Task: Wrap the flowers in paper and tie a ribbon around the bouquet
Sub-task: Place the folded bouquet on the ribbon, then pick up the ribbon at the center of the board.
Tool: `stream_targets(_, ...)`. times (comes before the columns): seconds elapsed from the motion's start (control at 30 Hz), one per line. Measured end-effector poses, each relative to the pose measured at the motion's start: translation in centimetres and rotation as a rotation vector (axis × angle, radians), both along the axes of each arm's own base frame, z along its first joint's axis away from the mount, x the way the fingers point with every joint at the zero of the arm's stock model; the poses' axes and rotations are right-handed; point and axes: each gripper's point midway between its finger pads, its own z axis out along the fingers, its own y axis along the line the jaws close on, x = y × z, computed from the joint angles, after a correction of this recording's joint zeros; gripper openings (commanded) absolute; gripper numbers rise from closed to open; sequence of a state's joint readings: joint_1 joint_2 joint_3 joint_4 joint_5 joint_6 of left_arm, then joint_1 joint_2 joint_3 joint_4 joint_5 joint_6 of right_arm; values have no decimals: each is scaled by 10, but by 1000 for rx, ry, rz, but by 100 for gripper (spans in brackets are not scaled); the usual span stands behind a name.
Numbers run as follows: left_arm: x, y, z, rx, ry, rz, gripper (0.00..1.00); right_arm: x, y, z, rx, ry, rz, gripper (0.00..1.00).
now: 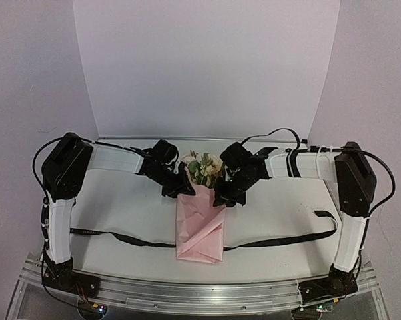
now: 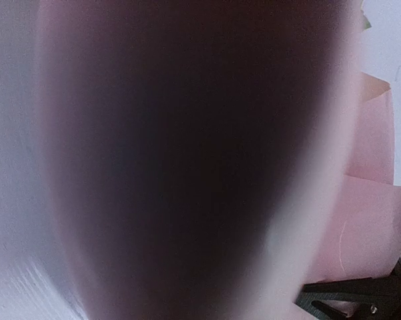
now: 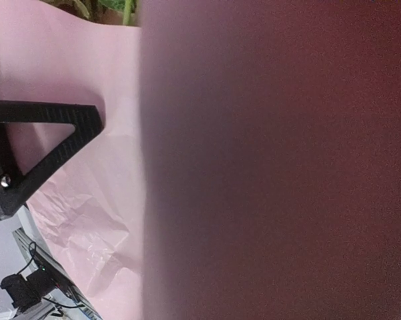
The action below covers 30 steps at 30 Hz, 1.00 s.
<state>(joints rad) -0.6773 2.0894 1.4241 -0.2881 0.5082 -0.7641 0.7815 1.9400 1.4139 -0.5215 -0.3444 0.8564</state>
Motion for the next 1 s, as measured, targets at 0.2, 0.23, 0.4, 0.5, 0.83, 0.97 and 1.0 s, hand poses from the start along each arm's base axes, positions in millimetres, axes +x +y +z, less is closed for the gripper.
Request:
stream_targets(0.2, -28, 4, -12, 26, 23, -2, 30, -24, -10, -11, -41, 15, -4, 38)
stream_targets(0.23, -31, 5, -13, 31, 24, 1, 36, -25, -12, -13, -48, 11, -6, 45)
stream_targets(0.4, -30, 11, -10, 52, -4, 31, 63, -28, -27, -12, -73, -19, -32, 71)
stream_targets(0.5, -24, 16, 6, 62, -56, 58, 72, -28, -36, -1, -77, -58, -53, 83)
stream_targets(0.83, -15, 115, 69, 115, -197, 343, 86, -34, -124, 22, -188, -164, -269, 98)
stream_targets(0.97, -26, 185, 61, 199, -167, 542, 86, -49, -180, 3, -277, -119, -397, 98)
stream_targets(1.0, -33, 197, 58, 219, -155, 582, 86, -54, -189, 0, -293, -112, -418, 98)
